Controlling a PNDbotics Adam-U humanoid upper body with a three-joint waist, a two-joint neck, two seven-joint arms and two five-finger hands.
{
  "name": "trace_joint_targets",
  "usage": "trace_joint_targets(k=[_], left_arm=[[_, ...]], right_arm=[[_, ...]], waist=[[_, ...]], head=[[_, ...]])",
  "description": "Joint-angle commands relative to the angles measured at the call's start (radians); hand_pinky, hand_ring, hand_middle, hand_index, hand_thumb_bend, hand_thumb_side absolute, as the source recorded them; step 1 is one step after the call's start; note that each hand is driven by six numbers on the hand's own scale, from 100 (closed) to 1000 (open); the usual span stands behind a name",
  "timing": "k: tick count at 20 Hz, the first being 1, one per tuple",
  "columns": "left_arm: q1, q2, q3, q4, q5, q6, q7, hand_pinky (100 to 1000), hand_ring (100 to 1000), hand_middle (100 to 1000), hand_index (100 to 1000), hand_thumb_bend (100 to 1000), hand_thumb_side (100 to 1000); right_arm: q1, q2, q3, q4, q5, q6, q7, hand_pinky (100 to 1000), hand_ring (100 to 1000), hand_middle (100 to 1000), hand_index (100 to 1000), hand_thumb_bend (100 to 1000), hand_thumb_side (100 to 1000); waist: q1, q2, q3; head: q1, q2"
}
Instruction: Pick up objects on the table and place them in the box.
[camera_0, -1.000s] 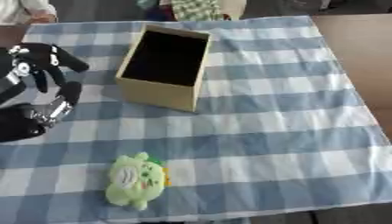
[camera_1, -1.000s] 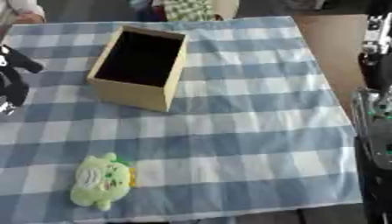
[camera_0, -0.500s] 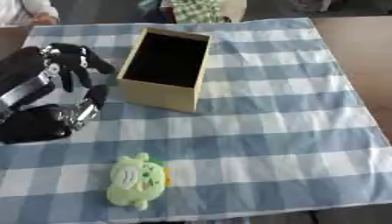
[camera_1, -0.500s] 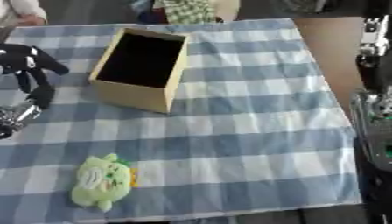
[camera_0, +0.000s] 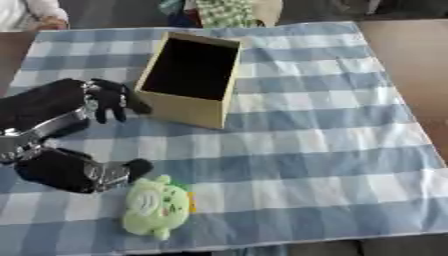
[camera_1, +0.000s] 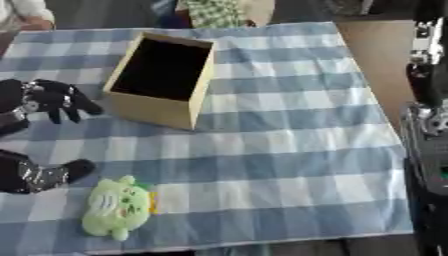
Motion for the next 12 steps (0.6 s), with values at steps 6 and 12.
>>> trace_joint_targets(k=[6,12], left_arm=[[-0.026,0.008,0.005,-0.014,-0.038,-0.001,-0.156,667,751,789,877,787,626],[-0.026,0.002,0.001,-0.014,-0.072,0.004,-0.222,705,777,816,893,835,615]], right_arm=[[-0.004,-0.023,-0.001,-0.015,-0.007,0.001,0.003,778,612,588,772,100,759],[-0.002,-0.023,-0.001,-0.015,-0.007,0.002,0.003,778,612,587,772,100,758]], waist=[[0.004,-0.018,-0.001],[0.005,-0.019,0.0]], head=[[-0.004,0.007],[-0.003,0.007]])
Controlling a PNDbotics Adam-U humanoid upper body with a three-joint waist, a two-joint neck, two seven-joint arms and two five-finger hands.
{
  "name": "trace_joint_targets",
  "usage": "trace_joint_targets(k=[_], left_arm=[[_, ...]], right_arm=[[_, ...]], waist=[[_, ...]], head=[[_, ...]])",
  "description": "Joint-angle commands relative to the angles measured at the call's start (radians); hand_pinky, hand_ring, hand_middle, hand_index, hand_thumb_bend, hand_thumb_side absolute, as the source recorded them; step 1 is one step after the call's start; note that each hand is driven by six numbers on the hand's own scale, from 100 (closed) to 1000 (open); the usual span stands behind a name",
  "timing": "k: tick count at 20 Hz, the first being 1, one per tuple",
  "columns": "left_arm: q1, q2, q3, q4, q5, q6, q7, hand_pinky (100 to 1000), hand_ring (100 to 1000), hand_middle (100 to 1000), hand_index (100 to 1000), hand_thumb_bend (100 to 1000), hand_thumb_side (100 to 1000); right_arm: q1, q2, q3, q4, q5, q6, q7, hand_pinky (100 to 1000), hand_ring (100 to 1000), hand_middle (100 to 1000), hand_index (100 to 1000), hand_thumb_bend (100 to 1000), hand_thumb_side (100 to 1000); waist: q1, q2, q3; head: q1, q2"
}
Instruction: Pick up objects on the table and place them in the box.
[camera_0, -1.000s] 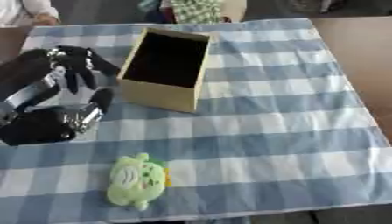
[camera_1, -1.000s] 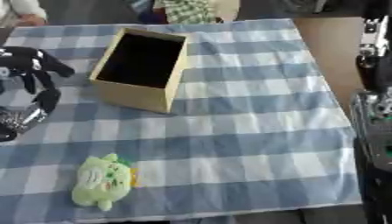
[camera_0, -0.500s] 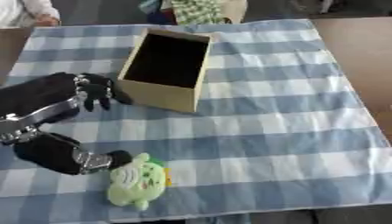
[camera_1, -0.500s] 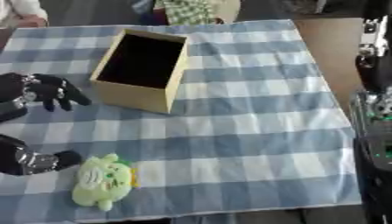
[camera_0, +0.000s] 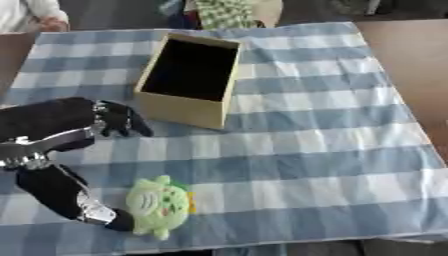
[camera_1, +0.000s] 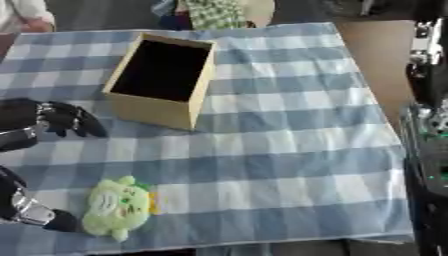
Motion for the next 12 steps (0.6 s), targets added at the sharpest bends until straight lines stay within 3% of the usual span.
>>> trace_joint_targets(k=[1,12], left_arm=[[-0.021,0.006,0.003,-0.014,-0.016,0.001,-0.033,710,780,820,898,830,609],[-0.014,-0.018,-0.022,-0.014,-0.075,0.016,-0.094,746,801,840,953,684,533]], right_arm=[[-0.003,-0.022,-0.001,-0.015,-0.007,0.0,0.001,778,611,587,772,100,758],[-0.001,-0.018,0.0,-0.015,-0.008,0.002,0.002,777,610,586,771,100,757]], waist=[[0.001,-0.016,0.0],[0.002,-0.018,0.0]], head=[[-0.003,0.007],[-0.004,0.007]])
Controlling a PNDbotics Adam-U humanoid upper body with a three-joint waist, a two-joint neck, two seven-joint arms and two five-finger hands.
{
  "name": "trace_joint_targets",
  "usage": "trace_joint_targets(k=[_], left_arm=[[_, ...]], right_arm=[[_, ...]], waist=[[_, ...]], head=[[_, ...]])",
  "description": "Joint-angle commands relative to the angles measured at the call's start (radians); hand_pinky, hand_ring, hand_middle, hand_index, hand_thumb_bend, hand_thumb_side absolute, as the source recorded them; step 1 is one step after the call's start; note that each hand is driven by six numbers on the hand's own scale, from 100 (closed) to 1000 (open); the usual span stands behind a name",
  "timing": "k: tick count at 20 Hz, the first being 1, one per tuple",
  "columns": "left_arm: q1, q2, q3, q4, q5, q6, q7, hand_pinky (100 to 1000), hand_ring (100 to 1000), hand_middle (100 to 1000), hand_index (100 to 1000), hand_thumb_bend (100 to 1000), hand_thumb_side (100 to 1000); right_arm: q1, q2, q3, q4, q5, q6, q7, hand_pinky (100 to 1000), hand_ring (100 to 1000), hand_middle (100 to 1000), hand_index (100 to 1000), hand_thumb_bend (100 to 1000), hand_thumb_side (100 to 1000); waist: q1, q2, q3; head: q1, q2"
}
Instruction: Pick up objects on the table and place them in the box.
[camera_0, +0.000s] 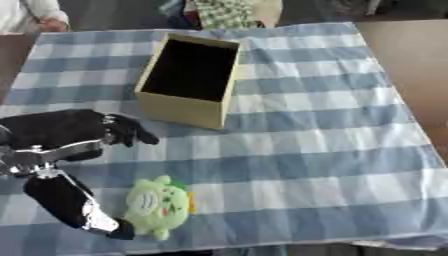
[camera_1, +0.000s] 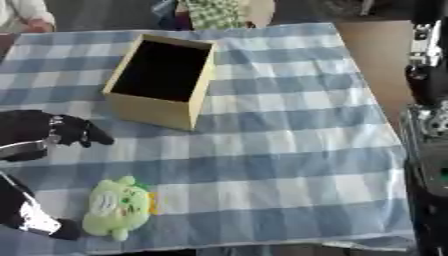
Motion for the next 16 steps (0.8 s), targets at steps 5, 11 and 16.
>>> trace_joint_targets(k=[5,11,16], left_arm=[[0.001,-0.007,-0.004,-0.014,-0.025,0.033,-0.034,739,795,843,951,524,441],[0.009,-0.017,-0.014,-0.014,-0.025,0.059,-0.039,738,791,844,950,481,412],[0.015,-0.021,-0.025,-0.014,0.004,0.086,-0.058,745,794,848,953,500,426]], right_arm=[[-0.009,-0.014,-0.001,-0.015,-0.008,0.003,0.001,777,609,586,771,100,757],[-0.01,-0.012,-0.001,-0.015,-0.009,0.002,0.002,777,609,586,771,100,756],[-0.011,-0.011,-0.001,-0.015,-0.01,0.003,0.002,776,609,585,771,100,756]], waist=[[0.001,-0.014,-0.002],[0.001,-0.012,-0.004],[0.002,-0.012,-0.006]], head=[[-0.003,0.007],[-0.002,0.007],[-0.002,0.007]])
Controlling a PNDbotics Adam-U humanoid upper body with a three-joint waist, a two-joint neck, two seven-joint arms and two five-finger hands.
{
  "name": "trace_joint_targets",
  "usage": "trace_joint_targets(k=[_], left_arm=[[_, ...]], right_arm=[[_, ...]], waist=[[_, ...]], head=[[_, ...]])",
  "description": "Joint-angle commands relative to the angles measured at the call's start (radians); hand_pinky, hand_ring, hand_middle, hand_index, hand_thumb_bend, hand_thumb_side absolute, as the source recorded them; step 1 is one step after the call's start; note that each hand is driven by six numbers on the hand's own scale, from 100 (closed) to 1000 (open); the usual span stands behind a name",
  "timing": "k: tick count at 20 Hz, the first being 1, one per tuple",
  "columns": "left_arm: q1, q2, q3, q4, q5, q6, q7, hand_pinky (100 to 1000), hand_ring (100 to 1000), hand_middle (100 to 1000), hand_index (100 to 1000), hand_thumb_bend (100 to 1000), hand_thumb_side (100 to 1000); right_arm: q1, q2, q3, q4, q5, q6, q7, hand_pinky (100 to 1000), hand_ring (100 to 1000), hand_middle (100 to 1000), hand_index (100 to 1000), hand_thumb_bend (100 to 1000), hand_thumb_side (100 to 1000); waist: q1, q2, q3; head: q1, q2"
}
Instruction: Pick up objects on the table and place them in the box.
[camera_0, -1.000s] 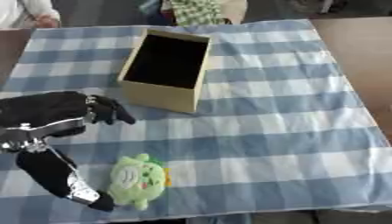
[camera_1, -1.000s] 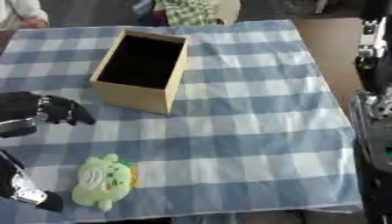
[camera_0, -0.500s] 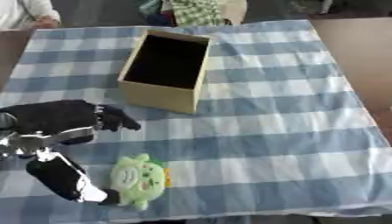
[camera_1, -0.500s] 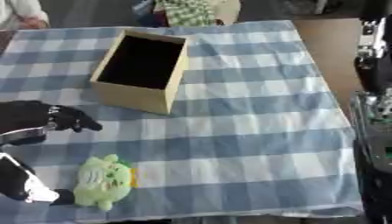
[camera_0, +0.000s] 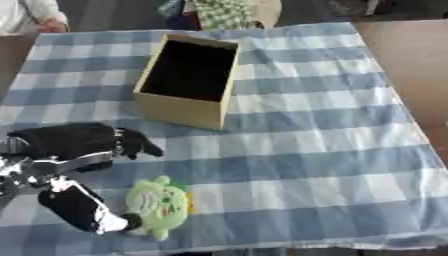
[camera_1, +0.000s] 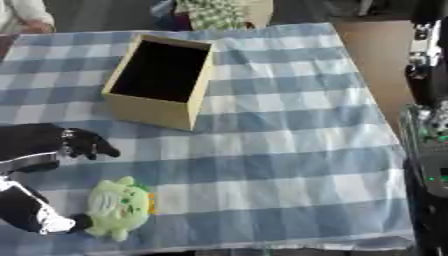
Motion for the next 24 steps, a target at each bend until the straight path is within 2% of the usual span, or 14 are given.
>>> trace_joint_targets(k=[1,4,9,16,24], left_arm=[[-0.006,0.007,0.003,-0.014,0.01,0.021,-0.011,748,797,850,954,501,427],[-0.002,0.0,-0.002,-0.014,-0.009,0.046,-0.023,752,802,852,953,485,416],[0.002,-0.019,-0.02,-0.014,-0.035,0.068,-0.051,770,815,860,955,514,436],[0.011,-0.036,-0.037,-0.014,-0.14,0.075,-0.08,792,834,869,948,505,441],[0.021,-0.048,-0.065,-0.012,-0.18,0.088,-0.086,784,834,870,946,424,404]], right_arm=[[-0.011,-0.011,-0.001,-0.015,-0.007,0.001,0.001,776,609,585,771,100,756],[-0.012,-0.009,-0.001,-0.015,-0.008,0.002,0.002,776,609,585,771,100,756],[-0.014,-0.006,0.0,-0.015,-0.008,0.002,0.004,775,608,584,771,100,756],[-0.017,-0.001,0.001,-0.015,-0.011,0.002,0.008,775,608,584,771,100,755],[-0.022,0.003,0.003,-0.015,-0.014,0.001,0.013,775,607,584,771,100,755]], waist=[[0.002,-0.011,-0.001],[0.002,-0.009,-0.003],[0.001,-0.004,-0.004],[0.0,0.0,-0.007],[0.0,0.006,-0.009]], head=[[-0.002,0.007],[-0.002,0.007],[-0.002,0.007],[0.001,0.007],[0.005,0.007]])
